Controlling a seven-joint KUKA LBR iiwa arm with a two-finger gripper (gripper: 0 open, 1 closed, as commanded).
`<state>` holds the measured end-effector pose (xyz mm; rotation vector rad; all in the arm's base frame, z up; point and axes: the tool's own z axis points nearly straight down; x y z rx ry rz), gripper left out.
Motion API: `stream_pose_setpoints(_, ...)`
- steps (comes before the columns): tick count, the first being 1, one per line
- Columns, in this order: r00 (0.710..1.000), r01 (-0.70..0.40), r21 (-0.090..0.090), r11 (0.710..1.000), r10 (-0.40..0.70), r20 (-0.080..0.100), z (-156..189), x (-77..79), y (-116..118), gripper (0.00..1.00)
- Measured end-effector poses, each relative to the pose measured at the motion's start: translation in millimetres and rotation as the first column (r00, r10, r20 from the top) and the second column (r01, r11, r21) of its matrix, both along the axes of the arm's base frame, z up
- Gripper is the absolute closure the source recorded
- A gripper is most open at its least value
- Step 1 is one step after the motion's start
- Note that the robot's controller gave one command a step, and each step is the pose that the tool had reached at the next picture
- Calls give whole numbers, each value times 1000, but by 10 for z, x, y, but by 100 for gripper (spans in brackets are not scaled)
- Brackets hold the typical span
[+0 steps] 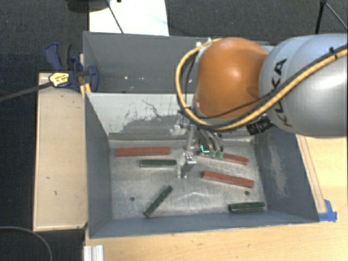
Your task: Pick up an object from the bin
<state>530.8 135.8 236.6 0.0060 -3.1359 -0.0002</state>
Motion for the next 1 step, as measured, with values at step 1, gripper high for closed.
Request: stream_pose_setpoints(1, 1000, 4, 1, 1000, -4, 8, 45, 16, -8, 0)
